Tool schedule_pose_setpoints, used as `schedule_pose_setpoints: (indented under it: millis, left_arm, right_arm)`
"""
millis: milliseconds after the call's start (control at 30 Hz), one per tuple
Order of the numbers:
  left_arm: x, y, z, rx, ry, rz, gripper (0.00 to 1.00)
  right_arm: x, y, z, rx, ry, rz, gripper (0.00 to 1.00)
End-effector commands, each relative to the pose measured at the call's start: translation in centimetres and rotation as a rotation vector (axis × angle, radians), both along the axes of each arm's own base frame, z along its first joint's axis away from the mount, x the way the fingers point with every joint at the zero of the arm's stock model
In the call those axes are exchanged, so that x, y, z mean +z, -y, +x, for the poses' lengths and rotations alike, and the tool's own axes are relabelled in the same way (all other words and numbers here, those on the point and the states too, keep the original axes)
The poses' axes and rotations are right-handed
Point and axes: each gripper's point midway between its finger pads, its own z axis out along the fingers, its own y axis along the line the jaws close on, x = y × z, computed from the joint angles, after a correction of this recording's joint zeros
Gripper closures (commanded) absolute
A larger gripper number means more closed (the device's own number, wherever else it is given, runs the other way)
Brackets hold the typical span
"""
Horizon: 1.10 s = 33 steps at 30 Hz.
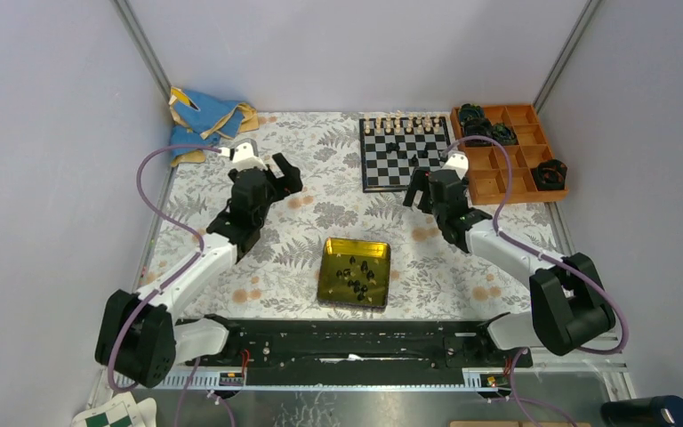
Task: Set up the chess pieces on the board
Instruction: Move the storage box onto the chessboard.
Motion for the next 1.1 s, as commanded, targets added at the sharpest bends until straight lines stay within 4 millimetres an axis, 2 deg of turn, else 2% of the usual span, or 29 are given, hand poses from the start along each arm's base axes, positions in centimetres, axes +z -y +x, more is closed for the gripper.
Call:
schedule_pose_setpoints:
  millis: [0,200,433,633,700,833,1067]
  left_arm:
    - [0.3,1.9,1.6,-0.026,0.017,-0.062,0.01]
    - [-0.5,3.7,3.5,-0.061,0.002,-0.085,0.01]
    - [-1.0,5.8,6.7,-0.094,-0.011,-0.092,0.01]
    - [-2.3,7.8,9.3,-0.133,-0.028,-0.112,0.02]
    - [-3.0,8.6,10.2,-0.151,-0.043,-0.120,0.03]
    - [-4.3,10.2,11.9,-0.192,-0.069,-0.129,0.11]
    - [-6.1,11.9,14.3,-0.227,-0.093,-0.144,0.44]
  right_arm:
    - [2.5,1.9,2.3,-0.102,0.044,-0.131,0.03]
    - [2.2,3.3,4.8,-0.177,-0.005,-0.239,0.20]
    - [0.5,4.5,7.5,-0.187,-0.040,-0.231,0.51]
    - [-1.6,6.7,9.2,-0.230,-0.084,-0.208,0.80]
    - [-2.3,7.4,9.7,-0.241,-0.096,-0.208,0.85]
    - [-3.3,8.6,10.8,-0.264,-0.114,-0.218,0.91]
    - [-4.3,10.2,13.1,-0.294,-0.132,-0.237,0.96]
